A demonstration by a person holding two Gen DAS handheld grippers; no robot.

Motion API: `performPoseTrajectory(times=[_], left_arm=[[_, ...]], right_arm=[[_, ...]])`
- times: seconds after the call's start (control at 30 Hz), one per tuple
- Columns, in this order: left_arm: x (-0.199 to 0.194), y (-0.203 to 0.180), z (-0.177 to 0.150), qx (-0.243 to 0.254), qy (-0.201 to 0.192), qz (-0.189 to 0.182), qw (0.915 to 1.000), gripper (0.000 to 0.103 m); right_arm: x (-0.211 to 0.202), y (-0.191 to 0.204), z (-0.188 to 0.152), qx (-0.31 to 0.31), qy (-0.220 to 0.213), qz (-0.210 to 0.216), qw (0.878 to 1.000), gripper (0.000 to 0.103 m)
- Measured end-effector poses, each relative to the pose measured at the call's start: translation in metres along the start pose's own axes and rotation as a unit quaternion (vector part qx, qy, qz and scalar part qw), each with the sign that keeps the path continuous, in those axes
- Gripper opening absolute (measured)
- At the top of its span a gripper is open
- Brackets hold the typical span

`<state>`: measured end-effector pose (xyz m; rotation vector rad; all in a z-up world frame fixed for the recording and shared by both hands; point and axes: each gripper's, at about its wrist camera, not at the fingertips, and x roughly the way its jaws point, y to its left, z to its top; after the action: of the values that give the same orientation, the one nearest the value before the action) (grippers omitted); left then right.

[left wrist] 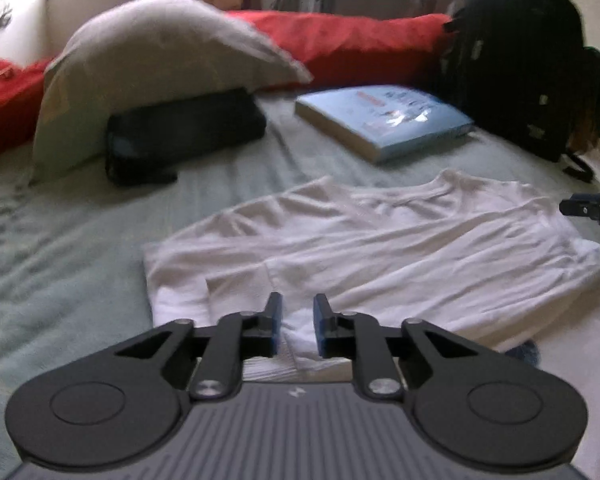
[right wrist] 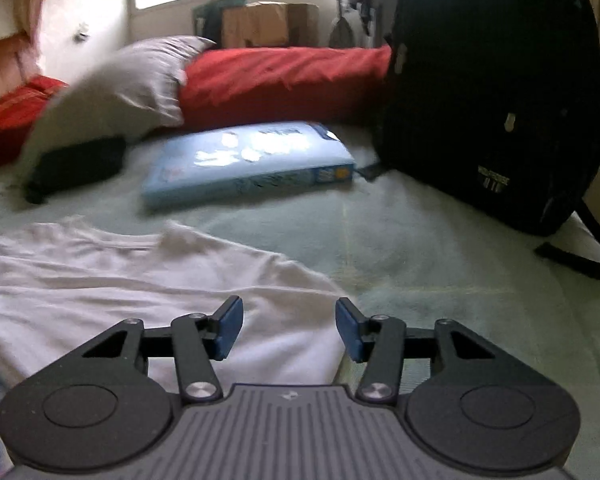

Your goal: Fold clothes

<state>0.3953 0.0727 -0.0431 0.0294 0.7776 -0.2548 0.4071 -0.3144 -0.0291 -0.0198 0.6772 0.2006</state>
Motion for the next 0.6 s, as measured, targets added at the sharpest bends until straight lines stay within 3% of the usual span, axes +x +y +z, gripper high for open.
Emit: performPoseTrajectory(times=[0.13, 0.2, 0.33, 0.43, 0.6], left_arm=[[-0.014, -0.011, -0.001, 0.037, -0.006, -0.019, 0.9991, 0.037], [-0.014, -0.018, 0.000, 0.050, -0.014, -0.021, 0.9984, 0.043], [0.005, -0.029, -0.003, 0.056, -0.011, -0.019, 0.9982, 0.044], [0.022, -0.030, -0.019, 0.062, 0.011, -0.003, 0.9980, 0.045], [0.008, -0.028, -0.024, 0.058, 0.004, -0.005, 0.9983, 0.046]], right_arm=[[-0.038, 0.024, -0.012, -0.050, 0.006, 0.013, 0.999, 0.081], [-0.054, 0.036, -0.017, -0.076, 0.003, 0.018, 0.997, 0.085], [-0.042, 0.051, -0.019, -0.072, -0.001, 0.020, 0.997, 0.087], [-0.017, 0.051, -0.033, -0.058, 0.025, 0.007, 0.998, 0.087], [-0.020, 0.044, -0.050, -0.056, 0.029, 0.007, 0.998, 0.088]])
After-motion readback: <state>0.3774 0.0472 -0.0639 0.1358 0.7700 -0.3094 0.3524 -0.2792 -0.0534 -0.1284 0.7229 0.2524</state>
